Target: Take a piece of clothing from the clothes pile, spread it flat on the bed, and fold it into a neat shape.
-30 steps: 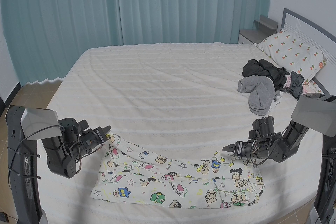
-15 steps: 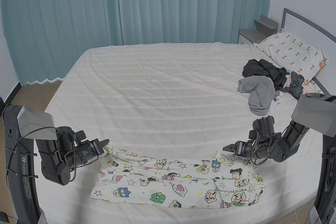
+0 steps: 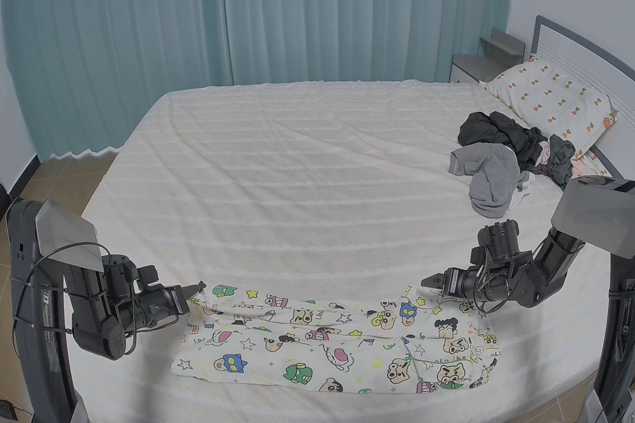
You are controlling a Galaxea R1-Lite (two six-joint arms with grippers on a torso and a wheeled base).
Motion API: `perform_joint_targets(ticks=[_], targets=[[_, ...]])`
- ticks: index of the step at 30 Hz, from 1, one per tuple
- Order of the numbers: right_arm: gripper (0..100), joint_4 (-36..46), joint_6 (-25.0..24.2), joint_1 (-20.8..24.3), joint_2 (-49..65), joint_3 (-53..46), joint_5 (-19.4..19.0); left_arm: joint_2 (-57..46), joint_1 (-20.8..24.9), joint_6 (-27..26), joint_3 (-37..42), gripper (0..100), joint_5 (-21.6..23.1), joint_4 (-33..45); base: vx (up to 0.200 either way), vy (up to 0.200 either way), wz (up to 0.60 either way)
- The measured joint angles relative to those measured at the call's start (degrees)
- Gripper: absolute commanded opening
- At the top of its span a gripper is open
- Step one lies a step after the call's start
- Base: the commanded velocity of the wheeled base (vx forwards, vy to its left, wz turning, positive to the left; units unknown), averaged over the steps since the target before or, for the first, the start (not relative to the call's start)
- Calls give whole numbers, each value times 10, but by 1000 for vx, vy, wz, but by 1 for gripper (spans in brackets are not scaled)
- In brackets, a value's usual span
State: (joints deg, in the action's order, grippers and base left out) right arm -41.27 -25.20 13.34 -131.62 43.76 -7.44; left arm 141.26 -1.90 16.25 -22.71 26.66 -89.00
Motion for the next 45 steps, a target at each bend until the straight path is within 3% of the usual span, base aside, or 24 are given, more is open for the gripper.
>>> perform_joint_targets(ticks=[18,19,32,41,45], targets=[[100,19,1,0,4,3,0,44,-11,-48,10,0,-5,0,0,0,0],[100,19,1,0,4,3,0,45,-11,-47,10,100,-5,0,0,0,0],[100,19,1,-1,8,4,0,47,-27,-39,20,100,-5,0,0,0,0],[100,19,0,-2,13,1,0,6,-26,69,26,100,-5,0,0,0,0],[100,18,1,-1,14,0,0,-9,-11,76,30,100,-5,0,0,0,0]])
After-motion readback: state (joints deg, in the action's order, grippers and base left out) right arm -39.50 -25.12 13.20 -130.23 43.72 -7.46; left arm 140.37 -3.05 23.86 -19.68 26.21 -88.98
